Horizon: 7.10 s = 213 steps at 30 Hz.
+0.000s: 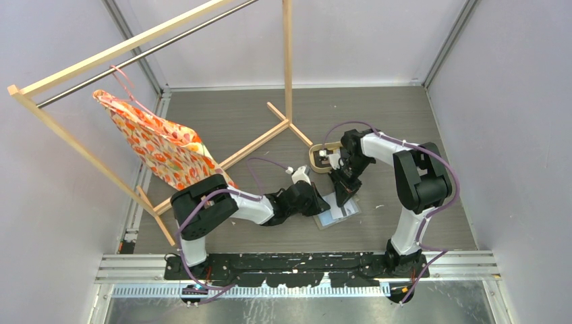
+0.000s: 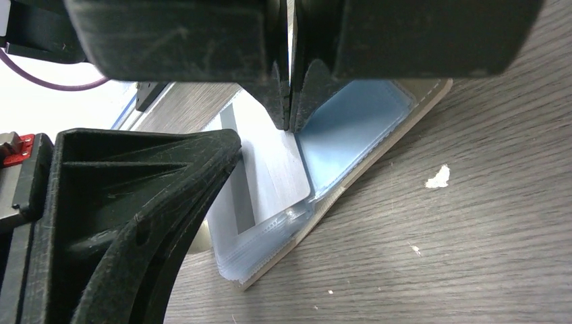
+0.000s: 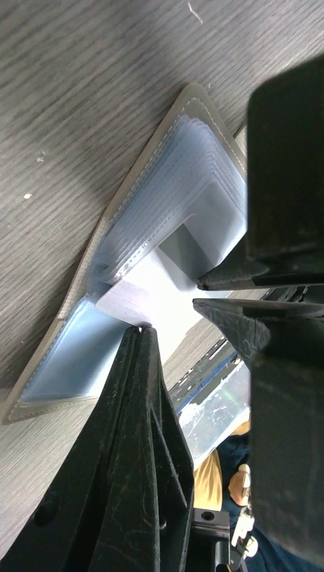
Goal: Put the credit cards into the card holder
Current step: Insert the credit card into the card holder.
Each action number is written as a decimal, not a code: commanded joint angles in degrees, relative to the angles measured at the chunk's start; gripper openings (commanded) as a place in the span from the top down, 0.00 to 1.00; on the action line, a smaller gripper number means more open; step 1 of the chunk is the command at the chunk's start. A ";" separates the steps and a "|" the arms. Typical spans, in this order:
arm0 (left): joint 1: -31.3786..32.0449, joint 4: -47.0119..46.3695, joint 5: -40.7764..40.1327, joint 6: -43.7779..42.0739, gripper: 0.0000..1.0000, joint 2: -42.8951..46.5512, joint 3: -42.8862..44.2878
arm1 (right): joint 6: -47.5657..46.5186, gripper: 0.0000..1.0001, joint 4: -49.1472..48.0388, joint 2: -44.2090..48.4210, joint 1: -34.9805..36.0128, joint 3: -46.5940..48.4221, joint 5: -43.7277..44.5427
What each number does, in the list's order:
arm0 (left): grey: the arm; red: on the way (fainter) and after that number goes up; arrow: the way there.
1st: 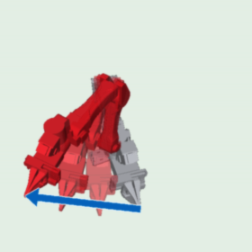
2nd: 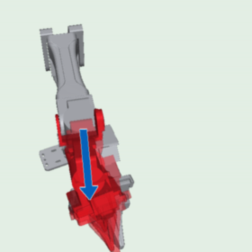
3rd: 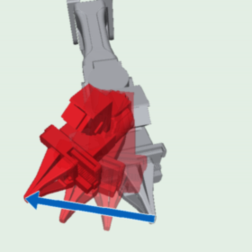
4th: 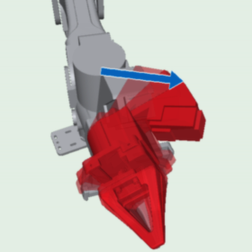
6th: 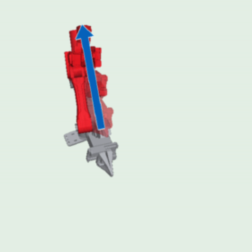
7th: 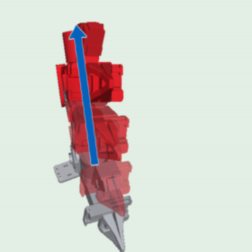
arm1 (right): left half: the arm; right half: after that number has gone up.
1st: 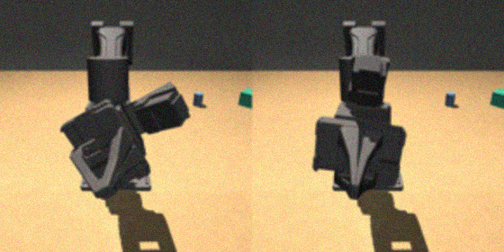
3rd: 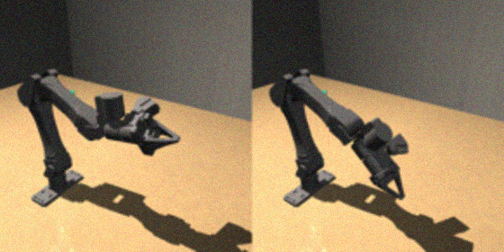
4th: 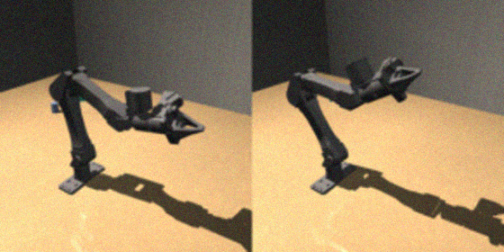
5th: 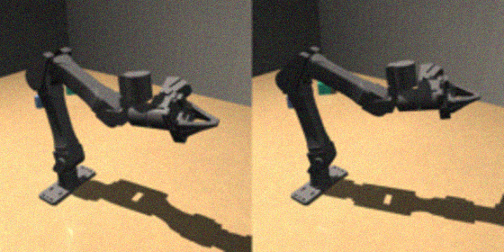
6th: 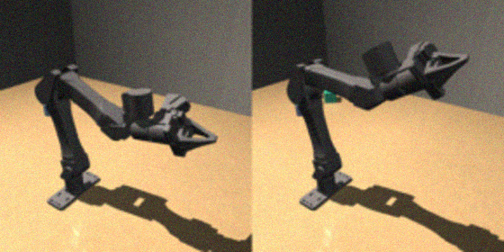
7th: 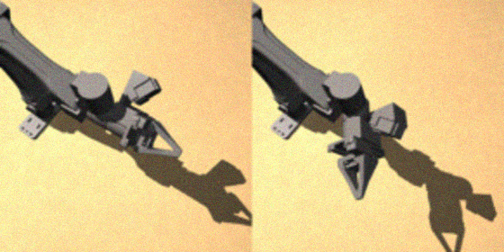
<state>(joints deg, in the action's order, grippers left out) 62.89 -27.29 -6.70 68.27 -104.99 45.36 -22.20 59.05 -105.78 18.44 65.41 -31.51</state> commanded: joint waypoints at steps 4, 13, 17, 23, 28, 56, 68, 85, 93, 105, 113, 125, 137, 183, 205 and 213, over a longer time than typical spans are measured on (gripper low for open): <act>0.10 -1.92 0.73 -0.51 0.99 -0.04 0.59 | -3.03 0.83 -0.05 6.67 -1.85 1.77 -0.55; 0.11 -3.52 1.88 -0.44 0.99 -0.10 0.42 | -4.95 0.86 -1.27 8.74 -4.29 0.05 12.89; 0.12 -4.66 2.47 0.56 0.98 -0.56 0.15 | -4.36 0.87 -1.81 6.81 -4.22 -0.19 17.01; 0.08 -5.14 2.29 1.25 0.98 -0.48 -0.28 | -4.24 0.87 -1.32 5.35 -4.25 -0.46 17.73; 0.05 -6.00 2.35 2.02 0.98 -0.95 -0.45 | -5.11 0.88 0.49 3.68 -4.03 -0.28 15.41; 0.84 -7.03 5.42 0.57 0.71 1.72 -2.74 | -5.32 0.89 1.27 2.18 -2.29 -0.19 13.58; 1.11 -8.18 5.72 3.97 0.61 -2.88 -1.18 | -5.40 0.89 1.44 1.82 -1.50 -0.19 13.27; 1.07 -13.34 4.73 2.17 0.63 -2.59 0.85 | -5.49 0.89 1.63 1.66 -1.24 -0.06 12.52; 1.05 -10.74 4.05 -1.31 0.64 1.27 -0.17 | -5.56 0.89 1.42 3.56 -1.87 0.16 12.38; 1.61 -1.56 0.64 -11.77 0.64 11.08 -3.13 | -5.97 0.85 0.79 10.97 -6.59 0.40 8.58; 3.67 9.60 -6.54 -29.50 0.63 20.43 0.11 | -11.89 0.85 4.76 13.77 -7.01 0.77 -6.10; -2.07 -8.60 -0.14 -28.64 0.00 24.70 -10.40 | -11.71 0.86 4.26 9.13 -5.14 0.25 -3.70; 3.91 -12.17 0.85 -10.53 0.34 12.43 -7.48 | -9.00 0.89 3.40 2.11 -3.72 0.41 3.95; 1.87 -7.63 0.29 0.65 0.77 -1.83 1.63 | -6.73 0.90 2.91 -1.41 -2.24 0.42 8.92; 0.78 -4.44 2.46 -2.10 0.79 -1.25 4.16 | -8.65 0.82 4.76 4.95 -6.82 1.48 3.11; 0.56 -4.31 3.30 -2.90 0.79 -0.89 4.62 | -5.29 0.92 0.12 4.54 -7.35 -0.10 9.05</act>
<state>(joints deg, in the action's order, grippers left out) 63.68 -30.52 -4.32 66.81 -108.51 49.10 -29.34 61.95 -101.71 10.74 65.36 -25.15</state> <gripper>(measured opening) 0.212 0.094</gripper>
